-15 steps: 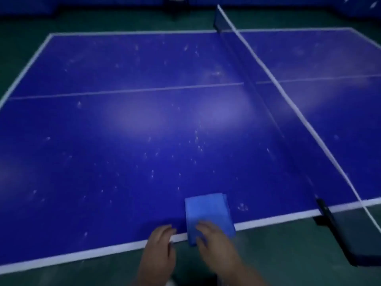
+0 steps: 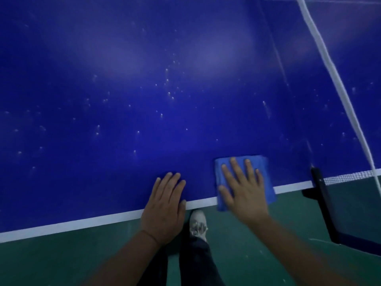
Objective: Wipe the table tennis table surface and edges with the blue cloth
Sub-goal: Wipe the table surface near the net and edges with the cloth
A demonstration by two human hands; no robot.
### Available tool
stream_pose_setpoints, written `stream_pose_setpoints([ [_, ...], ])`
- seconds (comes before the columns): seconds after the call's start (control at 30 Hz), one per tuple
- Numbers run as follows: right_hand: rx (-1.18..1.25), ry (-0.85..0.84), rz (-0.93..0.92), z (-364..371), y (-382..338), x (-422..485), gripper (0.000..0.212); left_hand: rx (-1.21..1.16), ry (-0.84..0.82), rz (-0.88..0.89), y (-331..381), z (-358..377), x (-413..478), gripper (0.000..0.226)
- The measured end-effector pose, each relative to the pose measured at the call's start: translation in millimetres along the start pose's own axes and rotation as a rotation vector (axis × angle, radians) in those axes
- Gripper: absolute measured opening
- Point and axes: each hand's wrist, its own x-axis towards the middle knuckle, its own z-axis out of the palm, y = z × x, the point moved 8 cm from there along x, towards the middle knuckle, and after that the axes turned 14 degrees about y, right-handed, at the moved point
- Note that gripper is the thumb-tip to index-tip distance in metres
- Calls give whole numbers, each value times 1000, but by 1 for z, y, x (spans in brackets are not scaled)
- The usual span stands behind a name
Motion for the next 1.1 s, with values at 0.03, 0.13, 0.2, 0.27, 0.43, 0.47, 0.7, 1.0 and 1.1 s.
stream_pose_setpoints([
  [0.03, -14, 7, 50, -6, 24, 10, 65, 48, -17, 19, 1, 7, 1, 50],
  [0.13, -22, 66, 313, -12, 69, 39, 69, 146, -55, 46, -1, 19, -3, 53],
  [0.2, 0, 101, 486, -7, 66, 52, 72, 185, -62, 41, -3, 21, -5, 55],
  [0.27, -4, 80, 403, -1, 32, 59, 71, 208, -71, 31, -2, 22, -4, 60],
  [0.43, 32, 38, -181, 0, 2, 29, 62, 251, -51, 55, 0, 20, -4, 59],
  [0.47, 9, 49, -157, -1, 22, 31, 62, 263, -51, 57, 0, 20, -4, 58],
  [0.7, 12, 81, 223, -2, 32, 44, 66, 278, -82, 31, 0, 21, -4, 60],
  [1.0, -25, 76, 483, -14, 168, 33, 70, 144, -8, 11, 24, 26, 11, 48],
  [1.1, 2, 112, 640, -16, 178, 77, 72, 98, -46, 113, 52, 42, 28, 47],
])
